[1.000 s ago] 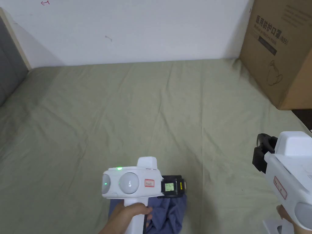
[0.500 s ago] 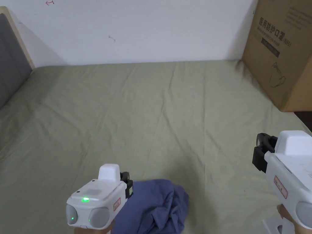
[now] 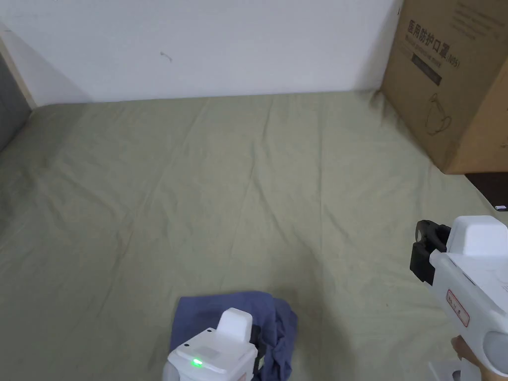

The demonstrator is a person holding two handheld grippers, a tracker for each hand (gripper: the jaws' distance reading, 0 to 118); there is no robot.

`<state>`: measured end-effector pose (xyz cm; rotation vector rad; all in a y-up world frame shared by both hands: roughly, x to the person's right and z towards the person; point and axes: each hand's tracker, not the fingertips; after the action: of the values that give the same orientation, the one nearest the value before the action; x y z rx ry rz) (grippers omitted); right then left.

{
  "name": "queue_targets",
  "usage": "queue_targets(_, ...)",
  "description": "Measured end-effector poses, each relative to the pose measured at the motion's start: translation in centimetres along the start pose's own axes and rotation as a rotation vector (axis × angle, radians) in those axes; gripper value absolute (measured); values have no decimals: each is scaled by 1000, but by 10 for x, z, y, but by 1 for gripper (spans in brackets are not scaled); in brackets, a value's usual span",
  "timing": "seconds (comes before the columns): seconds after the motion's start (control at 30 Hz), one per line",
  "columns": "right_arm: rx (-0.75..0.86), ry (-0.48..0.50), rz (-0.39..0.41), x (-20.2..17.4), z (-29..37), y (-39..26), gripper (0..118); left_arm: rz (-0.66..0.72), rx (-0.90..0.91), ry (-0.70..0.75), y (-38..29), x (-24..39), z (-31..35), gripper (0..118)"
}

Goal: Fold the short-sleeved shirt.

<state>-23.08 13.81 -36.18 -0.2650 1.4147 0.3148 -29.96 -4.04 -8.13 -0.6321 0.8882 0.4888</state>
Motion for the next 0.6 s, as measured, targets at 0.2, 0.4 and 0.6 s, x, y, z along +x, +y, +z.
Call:
queue_targets(0.2,-12,-16,-3,10,0,-4,0,28,-10,-40,6,20,-20,0)
queue_targets(0.4,-19,-33,-8,16,1,-7,0,-4,-111,-38,0,36,-50,0)
queue_targets(0.6,-29,-37,-7,18,5,-10,0,44,-88,-42,4,39,-36,0)
